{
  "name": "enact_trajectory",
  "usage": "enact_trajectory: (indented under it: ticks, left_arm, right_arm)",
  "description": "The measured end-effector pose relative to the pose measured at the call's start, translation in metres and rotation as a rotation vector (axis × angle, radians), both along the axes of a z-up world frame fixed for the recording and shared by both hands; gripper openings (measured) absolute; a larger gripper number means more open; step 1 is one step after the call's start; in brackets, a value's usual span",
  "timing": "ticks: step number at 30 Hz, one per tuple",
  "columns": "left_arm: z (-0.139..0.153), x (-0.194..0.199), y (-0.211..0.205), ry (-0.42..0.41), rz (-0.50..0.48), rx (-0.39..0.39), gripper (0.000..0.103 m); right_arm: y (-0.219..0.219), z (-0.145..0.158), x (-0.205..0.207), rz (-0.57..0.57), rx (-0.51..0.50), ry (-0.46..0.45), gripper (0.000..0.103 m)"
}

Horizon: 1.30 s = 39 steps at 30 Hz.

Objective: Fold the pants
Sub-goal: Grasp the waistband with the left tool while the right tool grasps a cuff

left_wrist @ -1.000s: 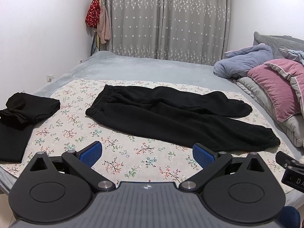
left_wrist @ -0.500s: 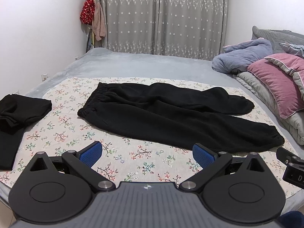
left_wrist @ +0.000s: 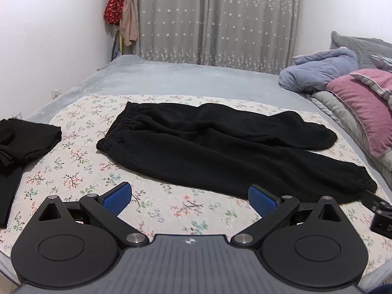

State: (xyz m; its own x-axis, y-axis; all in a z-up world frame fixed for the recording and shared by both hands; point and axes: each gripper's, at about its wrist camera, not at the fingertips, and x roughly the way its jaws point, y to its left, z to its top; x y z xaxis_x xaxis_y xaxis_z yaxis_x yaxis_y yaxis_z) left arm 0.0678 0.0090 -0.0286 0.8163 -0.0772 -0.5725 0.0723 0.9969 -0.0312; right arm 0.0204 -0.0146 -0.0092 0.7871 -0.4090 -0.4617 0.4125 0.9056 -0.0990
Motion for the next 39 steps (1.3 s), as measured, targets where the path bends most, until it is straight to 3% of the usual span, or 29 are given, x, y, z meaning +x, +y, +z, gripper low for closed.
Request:
enact_trajectory:
  ticks: [3,9,16,18,21,25,31,32,33,35,36,37,38,39]
  left_arm:
    - [-0.005,0.018,0.021,0.010,0.046,-0.031,0.101]
    - [-0.022,0.073,0.081,0.034,0.190,-0.164,0.101]
    - [-0.054,0.146,0.135,0.087,0.322,-0.274,0.101]
    - [-0.073,0.166,0.151,0.121,0.364,-0.347,0.101]
    - [-0.102,0.192,0.168,0.165,0.402,-0.483,0.100]
    - [-0.129,0.216,0.183,0.152,0.441,-0.638,0.099]
    - [-0.130,0.240,0.172,0.057,0.399,-0.611,0.097]
    - [-0.131,0.242,0.168,0.046,0.380,-0.591,0.092]
    - [-0.133,0.246,0.165,0.041,0.355,-0.574,0.075]
    - [-0.136,0.250,0.166,0.050,0.339,-0.549,0.056]
    - [-0.137,0.249,0.170,0.048,0.337,-0.550,0.032]
    - [-0.139,0.250,0.175,0.061,0.336,-0.563,0.023]
    - [-0.141,0.249,0.181,0.068,0.336,-0.595,0.022]
    - [-0.141,0.245,0.187,0.058,0.340,-0.626,0.017]
  right_arm:
    - [-0.023,-0.010,0.013,-0.029,-0.006,0.013,0.103]
    - [-0.098,-0.035,0.047,-0.148,0.039,0.029,0.103]
    - [-0.169,-0.104,0.068,-0.291,0.113,0.091,0.103]
    - [-0.188,-0.118,0.072,-0.305,0.207,0.159,0.103]
    - [-0.214,-0.120,0.067,-0.337,0.267,0.071,0.103]
    - [-0.243,-0.135,0.073,-0.404,0.328,0.098,0.103]
    - [-0.274,-0.147,0.084,-0.463,0.359,0.017,0.103]
    - [-0.276,-0.148,0.086,-0.469,0.362,-0.005,0.103]
    - [-0.277,-0.150,0.087,-0.471,0.364,-0.030,0.103]
    - [-0.280,-0.151,0.091,-0.484,0.366,-0.058,0.099]
    - [-0.282,-0.152,0.093,-0.486,0.369,-0.069,0.093]
    - [-0.284,-0.152,0.094,-0.490,0.373,-0.081,0.079]
    - [-0.287,-0.151,0.093,-0.499,0.380,-0.092,0.066]
    - [-0.290,-0.150,0.091,-0.500,0.397,-0.105,0.035]
